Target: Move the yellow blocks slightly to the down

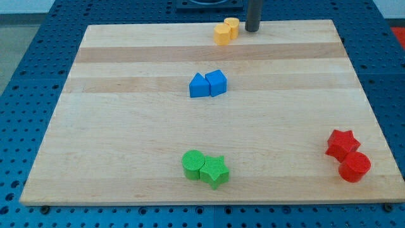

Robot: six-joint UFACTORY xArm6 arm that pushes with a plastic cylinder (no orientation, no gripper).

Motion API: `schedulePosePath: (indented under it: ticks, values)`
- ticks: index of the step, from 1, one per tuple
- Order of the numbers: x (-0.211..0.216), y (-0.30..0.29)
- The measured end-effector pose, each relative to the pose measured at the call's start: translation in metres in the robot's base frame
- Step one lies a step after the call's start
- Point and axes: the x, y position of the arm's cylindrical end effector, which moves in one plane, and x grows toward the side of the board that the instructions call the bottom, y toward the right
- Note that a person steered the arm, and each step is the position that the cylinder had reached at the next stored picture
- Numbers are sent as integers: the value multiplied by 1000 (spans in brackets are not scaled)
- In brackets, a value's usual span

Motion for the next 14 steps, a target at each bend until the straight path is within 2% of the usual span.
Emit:
schedulePosePath:
  ticks: [2, 3, 4, 6, 9, 12, 13, 14]
  values:
    - [44, 40]
    - [3, 43]
    - [-17, 33]
    - [-17, -30]
    - [18, -38]
    - [8, -53]
    - [5, -34]
    - [41, 25]
